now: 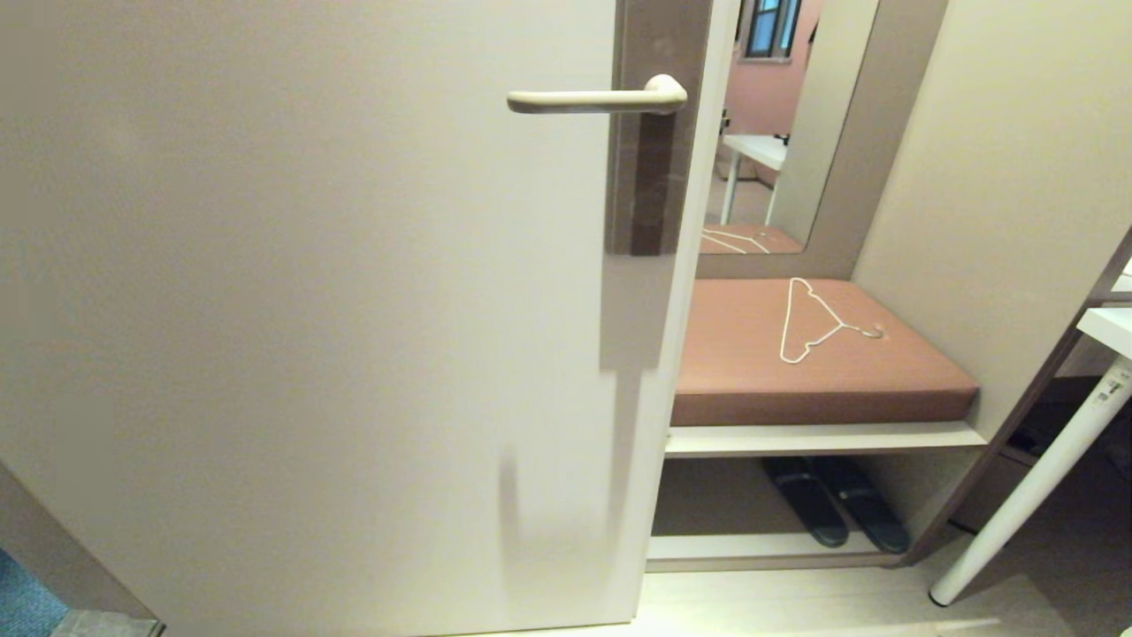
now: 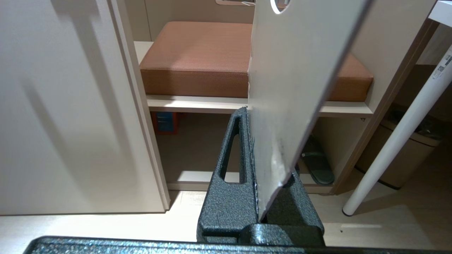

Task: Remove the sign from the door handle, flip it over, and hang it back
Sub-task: Hand it to the other hand

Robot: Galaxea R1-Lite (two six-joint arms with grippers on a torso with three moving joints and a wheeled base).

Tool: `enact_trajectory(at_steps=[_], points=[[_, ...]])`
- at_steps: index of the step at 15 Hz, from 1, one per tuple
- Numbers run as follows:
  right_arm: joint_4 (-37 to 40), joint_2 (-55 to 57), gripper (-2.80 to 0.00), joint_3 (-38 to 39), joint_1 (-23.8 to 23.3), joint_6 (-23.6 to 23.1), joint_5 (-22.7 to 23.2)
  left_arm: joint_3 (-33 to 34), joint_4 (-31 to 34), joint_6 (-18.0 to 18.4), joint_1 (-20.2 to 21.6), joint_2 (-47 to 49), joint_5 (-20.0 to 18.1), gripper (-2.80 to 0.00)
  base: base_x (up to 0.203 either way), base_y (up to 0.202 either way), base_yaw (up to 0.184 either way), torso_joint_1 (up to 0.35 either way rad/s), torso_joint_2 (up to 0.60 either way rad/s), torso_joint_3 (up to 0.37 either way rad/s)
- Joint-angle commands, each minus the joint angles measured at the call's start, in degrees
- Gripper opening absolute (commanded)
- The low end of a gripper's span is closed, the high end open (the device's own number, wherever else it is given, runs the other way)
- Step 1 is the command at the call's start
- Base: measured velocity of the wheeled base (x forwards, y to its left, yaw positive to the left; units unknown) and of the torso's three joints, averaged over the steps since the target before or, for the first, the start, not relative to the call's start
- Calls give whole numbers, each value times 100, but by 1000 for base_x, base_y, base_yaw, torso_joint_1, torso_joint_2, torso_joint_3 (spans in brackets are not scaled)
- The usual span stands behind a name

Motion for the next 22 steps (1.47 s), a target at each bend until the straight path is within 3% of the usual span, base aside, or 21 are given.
enact_trajectory(at_steps=[1, 22], points=[[3, 7, -280, 0, -2, 2, -6, 0, 0, -7, 1, 0, 2, -280, 0, 0, 0, 0, 0, 0], [3, 7, -280, 0, 1, 2, 1, 0, 0, -15, 1, 0, 2, -280, 0, -11, 1, 0, 0, 0]])
